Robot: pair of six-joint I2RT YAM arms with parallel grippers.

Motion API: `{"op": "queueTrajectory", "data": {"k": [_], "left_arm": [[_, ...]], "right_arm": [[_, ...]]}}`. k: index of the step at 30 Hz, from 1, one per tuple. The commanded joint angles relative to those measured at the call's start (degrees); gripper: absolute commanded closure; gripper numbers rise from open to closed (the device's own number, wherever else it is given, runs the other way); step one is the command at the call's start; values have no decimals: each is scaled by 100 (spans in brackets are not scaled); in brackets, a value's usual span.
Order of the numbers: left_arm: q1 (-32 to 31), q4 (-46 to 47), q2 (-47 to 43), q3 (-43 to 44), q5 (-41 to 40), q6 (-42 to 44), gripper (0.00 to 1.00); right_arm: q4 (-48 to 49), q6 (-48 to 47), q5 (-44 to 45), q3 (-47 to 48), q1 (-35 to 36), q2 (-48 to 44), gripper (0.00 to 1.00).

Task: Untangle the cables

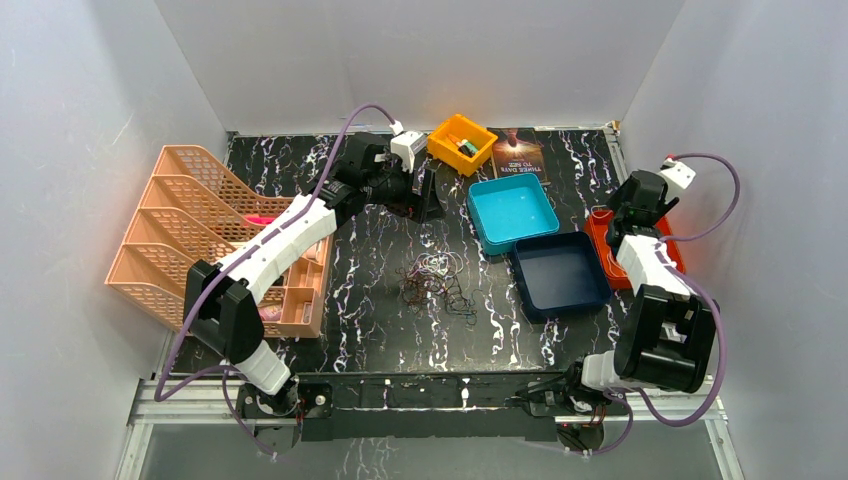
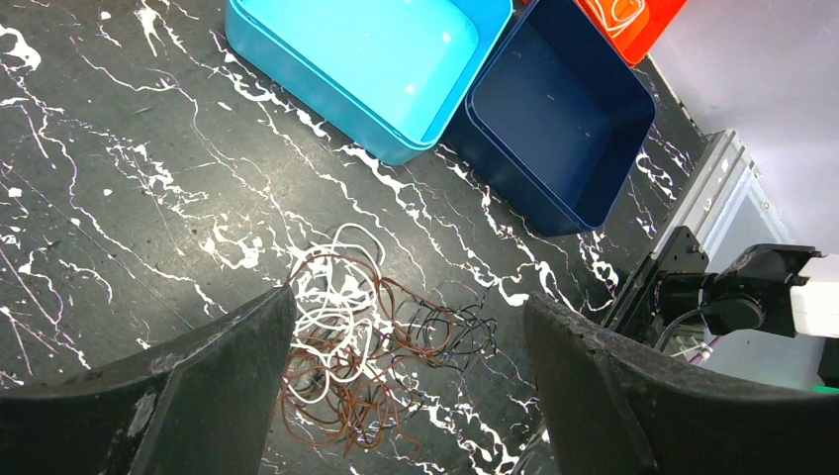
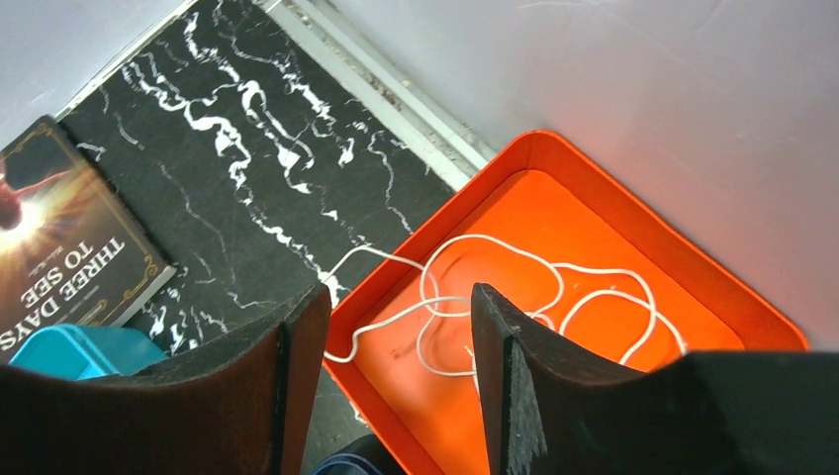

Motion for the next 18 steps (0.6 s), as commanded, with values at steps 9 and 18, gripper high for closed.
{"op": "queueTrajectory", "data": {"k": [9, 18], "left_arm": [[15, 4, -323, -255, 17, -45, 15], [8, 71, -403, -433, 0, -77, 15]], "right_arm": [[61, 426, -1479, 129, -34, 819, 25], [112, 179, -2570, 273, -34, 1454, 18]]}}
